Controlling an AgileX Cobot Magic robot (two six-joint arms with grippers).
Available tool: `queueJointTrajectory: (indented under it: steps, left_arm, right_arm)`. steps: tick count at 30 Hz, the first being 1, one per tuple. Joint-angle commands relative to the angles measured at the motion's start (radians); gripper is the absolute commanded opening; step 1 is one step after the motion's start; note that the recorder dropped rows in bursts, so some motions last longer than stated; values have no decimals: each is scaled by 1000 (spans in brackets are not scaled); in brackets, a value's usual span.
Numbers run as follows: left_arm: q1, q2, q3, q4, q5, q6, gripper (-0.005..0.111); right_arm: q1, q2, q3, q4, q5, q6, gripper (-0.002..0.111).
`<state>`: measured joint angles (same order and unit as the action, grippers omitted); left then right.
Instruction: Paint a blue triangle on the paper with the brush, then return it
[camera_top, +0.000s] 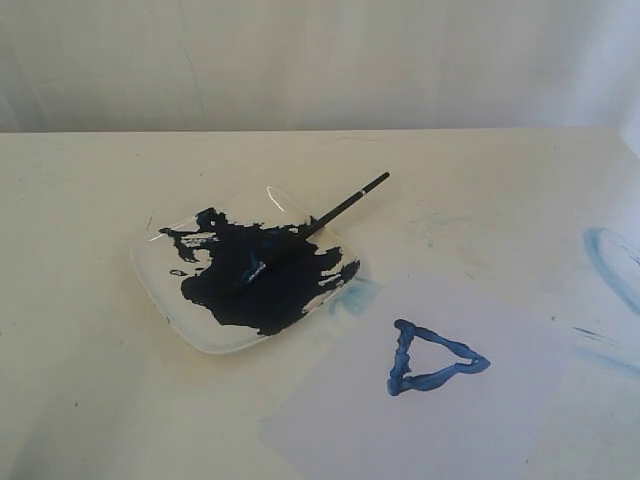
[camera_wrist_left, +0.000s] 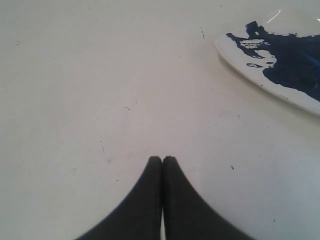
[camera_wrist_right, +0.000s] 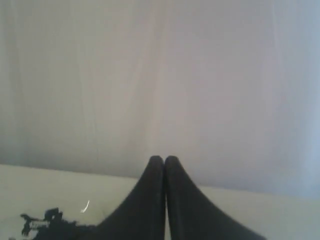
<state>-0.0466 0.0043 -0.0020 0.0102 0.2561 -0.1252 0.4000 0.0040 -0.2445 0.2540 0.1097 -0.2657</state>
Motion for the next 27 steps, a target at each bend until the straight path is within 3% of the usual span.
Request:
queueJointTrajectory:
  steps: [1, 6, 10, 27]
  left_arm:
    - [-6, -4, 2, -2, -1, -7, 0]
    - [-6, -4, 2, -2, -1, -7, 0]
    - [-6, -4, 2, -2, -1, -7, 0]
    - [-6, -4, 2, -2, -1, -7, 0]
  right_arm:
    - [-3, -4, 121, -24, 26, 64, 0]
    - [-3, -4, 245, -108, 24, 190, 0]
    - [-3, -4, 245, -238, 218, 273, 0]
    - [-43, -4, 245, -254, 211, 276, 0]
